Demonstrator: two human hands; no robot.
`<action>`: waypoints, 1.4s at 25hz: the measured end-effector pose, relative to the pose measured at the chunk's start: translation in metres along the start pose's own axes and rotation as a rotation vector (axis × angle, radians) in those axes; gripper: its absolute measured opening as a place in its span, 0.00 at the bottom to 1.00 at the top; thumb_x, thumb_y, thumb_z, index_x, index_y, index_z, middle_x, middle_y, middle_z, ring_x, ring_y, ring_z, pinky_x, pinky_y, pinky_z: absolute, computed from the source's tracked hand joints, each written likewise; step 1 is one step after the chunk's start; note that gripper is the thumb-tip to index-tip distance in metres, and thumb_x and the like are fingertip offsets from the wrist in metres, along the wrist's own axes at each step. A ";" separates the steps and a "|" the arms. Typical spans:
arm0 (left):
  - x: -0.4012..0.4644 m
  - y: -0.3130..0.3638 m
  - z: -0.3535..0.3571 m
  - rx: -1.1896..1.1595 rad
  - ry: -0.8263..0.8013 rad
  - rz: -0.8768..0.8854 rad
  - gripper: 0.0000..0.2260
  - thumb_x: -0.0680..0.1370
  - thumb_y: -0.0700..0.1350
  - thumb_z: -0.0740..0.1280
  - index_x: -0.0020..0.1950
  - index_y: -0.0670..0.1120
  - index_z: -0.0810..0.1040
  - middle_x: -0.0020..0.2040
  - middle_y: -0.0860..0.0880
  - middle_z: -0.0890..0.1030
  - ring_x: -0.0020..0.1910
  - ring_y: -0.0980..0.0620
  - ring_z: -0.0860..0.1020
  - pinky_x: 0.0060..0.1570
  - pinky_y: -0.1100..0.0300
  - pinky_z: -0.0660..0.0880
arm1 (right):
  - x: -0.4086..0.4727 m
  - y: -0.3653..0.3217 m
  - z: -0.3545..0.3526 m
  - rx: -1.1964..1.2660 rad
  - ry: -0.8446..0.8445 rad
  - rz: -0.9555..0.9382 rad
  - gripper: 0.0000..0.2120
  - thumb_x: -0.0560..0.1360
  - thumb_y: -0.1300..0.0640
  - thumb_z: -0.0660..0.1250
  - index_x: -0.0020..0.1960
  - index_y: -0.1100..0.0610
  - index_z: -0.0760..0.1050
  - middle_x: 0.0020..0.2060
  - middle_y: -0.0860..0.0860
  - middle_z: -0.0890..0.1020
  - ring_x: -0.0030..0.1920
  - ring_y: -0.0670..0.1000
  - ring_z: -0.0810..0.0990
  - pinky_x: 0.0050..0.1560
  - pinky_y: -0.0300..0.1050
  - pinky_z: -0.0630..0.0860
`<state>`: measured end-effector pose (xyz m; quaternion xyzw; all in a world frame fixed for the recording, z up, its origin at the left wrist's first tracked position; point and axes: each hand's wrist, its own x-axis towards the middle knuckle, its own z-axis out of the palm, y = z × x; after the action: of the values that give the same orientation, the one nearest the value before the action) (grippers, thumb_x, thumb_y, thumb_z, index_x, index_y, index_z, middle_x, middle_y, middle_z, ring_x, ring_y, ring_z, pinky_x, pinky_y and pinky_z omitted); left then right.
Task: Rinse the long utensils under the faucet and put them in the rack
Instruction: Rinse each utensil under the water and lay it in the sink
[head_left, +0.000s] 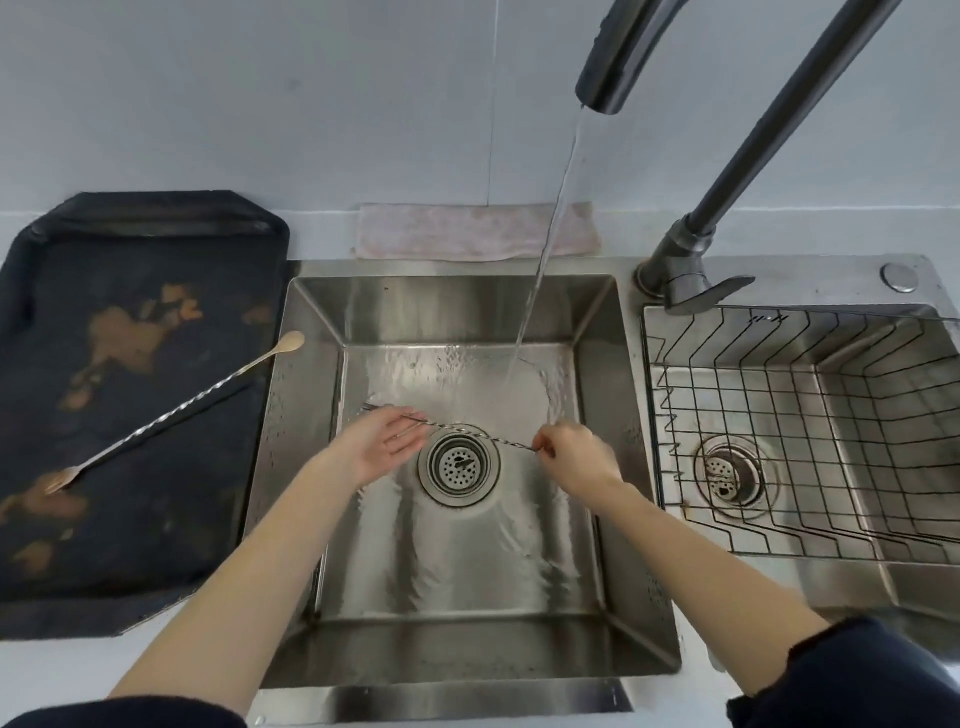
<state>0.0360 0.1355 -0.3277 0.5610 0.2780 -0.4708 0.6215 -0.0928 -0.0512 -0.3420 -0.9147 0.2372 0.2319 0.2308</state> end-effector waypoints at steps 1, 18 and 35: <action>0.007 -0.006 -0.002 -0.015 0.030 -0.033 0.10 0.80 0.37 0.56 0.39 0.40 0.70 0.44 0.44 0.77 0.43 0.50 0.76 0.59 0.53 0.71 | 0.003 0.001 0.008 -0.025 -0.036 0.005 0.12 0.79 0.58 0.58 0.59 0.56 0.76 0.59 0.55 0.77 0.59 0.58 0.77 0.55 0.51 0.75; 0.042 -0.046 -0.019 -0.213 0.156 -0.206 0.11 0.79 0.37 0.56 0.38 0.39 0.70 0.53 0.42 0.76 0.50 0.46 0.75 0.64 0.51 0.67 | 0.015 0.002 0.051 -0.198 -0.153 0.035 0.14 0.79 0.62 0.56 0.60 0.58 0.75 0.59 0.56 0.77 0.60 0.58 0.75 0.56 0.50 0.74; -0.076 0.001 -0.027 1.255 0.298 0.673 0.15 0.78 0.42 0.57 0.65 0.45 0.72 0.62 0.43 0.78 0.61 0.44 0.75 0.59 0.55 0.71 | -0.049 -0.103 -0.022 -0.202 0.021 -0.254 0.19 0.79 0.57 0.58 0.70 0.55 0.66 0.67 0.55 0.73 0.66 0.60 0.71 0.66 0.53 0.67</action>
<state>0.0113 0.1820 -0.2664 0.9252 -0.1503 -0.2436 0.2492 -0.0678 0.0333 -0.2662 -0.9582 0.0976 0.2139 0.1627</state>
